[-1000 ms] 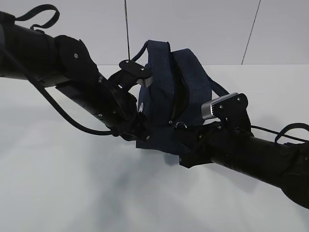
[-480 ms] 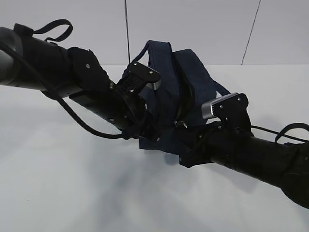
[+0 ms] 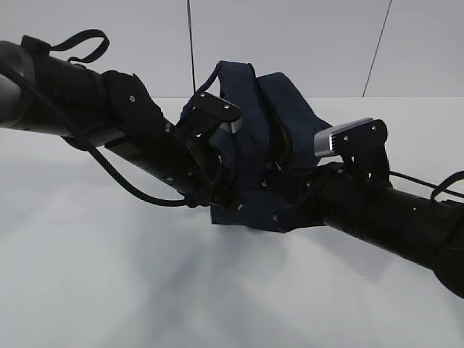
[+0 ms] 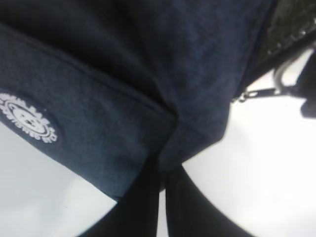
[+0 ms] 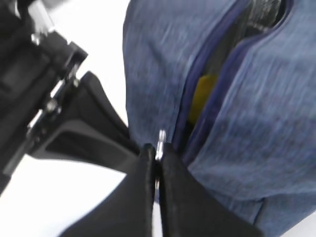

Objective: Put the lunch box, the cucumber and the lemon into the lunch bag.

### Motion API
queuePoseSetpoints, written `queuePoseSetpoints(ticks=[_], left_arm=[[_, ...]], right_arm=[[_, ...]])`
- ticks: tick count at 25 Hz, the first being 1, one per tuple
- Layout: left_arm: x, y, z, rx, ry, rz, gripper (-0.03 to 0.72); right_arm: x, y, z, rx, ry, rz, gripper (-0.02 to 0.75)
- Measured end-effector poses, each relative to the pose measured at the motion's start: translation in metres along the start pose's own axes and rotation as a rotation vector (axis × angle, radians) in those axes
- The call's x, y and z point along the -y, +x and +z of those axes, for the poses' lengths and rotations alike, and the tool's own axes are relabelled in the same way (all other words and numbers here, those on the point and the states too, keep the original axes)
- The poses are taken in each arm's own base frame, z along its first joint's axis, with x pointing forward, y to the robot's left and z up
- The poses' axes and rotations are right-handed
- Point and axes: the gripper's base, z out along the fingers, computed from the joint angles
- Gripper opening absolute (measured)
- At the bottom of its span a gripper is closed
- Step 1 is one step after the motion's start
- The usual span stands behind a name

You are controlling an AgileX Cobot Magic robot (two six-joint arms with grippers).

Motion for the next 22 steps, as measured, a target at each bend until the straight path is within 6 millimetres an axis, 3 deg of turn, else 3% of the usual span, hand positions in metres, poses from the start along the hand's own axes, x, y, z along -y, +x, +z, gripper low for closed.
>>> queuePoseSetpoints(ticks=[12, 22], left_arm=[[0.001, -0.001, 0.000, 0.008, 0.015, -0.042, -0.009], [0.002, 0.002, 0.001, 0.000, 0.018, -0.050, -0.009]], right_arm=[[0.002, -0.018, -0.004, 0.017, 0.050, -0.021, 0.000], [0.003, -0.053, 0.002, 0.040, 0.075, -0.049, 0.000]])
